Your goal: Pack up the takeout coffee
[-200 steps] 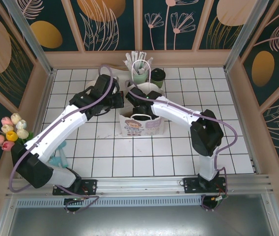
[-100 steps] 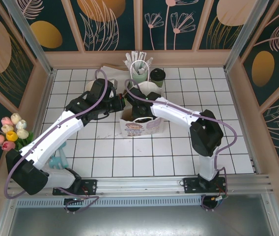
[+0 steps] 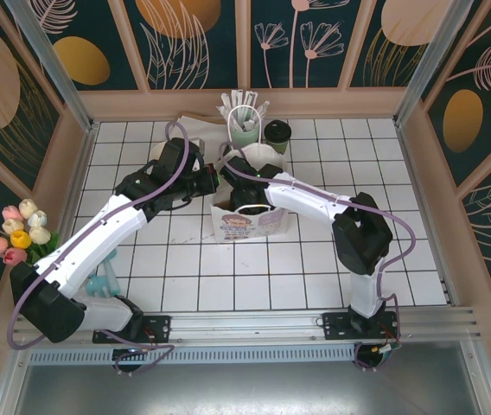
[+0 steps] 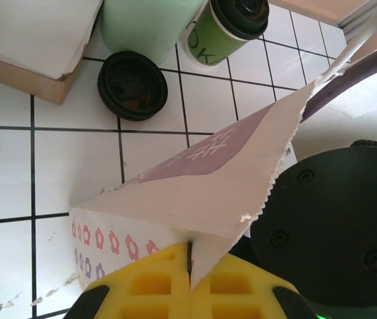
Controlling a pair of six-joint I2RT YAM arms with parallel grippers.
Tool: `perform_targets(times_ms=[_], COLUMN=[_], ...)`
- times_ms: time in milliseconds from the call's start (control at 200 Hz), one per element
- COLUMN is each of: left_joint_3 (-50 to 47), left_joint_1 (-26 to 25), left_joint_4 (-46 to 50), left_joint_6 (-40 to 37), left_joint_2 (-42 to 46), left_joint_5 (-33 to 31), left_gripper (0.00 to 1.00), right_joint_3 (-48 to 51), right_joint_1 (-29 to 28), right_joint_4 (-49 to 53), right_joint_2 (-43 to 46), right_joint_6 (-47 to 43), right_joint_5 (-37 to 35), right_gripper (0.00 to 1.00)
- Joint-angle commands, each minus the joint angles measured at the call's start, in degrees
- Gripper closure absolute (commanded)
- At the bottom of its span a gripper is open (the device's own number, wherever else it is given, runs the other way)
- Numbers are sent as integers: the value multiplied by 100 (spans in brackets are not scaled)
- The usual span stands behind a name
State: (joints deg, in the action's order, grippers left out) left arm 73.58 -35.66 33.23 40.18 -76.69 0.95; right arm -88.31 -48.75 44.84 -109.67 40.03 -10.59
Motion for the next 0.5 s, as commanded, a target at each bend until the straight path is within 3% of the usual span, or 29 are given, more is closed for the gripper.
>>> perform_targets(times_ms=[0, 50, 80, 255, 495], left_joint_3=[207, 225, 239, 271, 331], left_joint_1=[11, 9, 12, 14, 14], left_joint_4=[157, 153, 157, 163, 219], left_joint_6=[-33, -63, -80, -194, -248], left_joint_2=[-65, -74, -81, -118, -155], left_joint_5=[-107, -130, -138, -111, -112], left_gripper=[100, 100, 100, 100, 100], right_joint_3=[-186, -194, -188, -103, 36], right_joint_1=[-12, -12, -12, 14, 131], right_joint_4=[123, 139, 127, -35, 60], right_joint_2=[255, 326, 380, 733, 702], right_joint_6=[-388, -496, -564, -888, -1217], right_joint_5=[17, 82, 142, 369, 645], right_gripper=[21, 13, 1, 4, 55])
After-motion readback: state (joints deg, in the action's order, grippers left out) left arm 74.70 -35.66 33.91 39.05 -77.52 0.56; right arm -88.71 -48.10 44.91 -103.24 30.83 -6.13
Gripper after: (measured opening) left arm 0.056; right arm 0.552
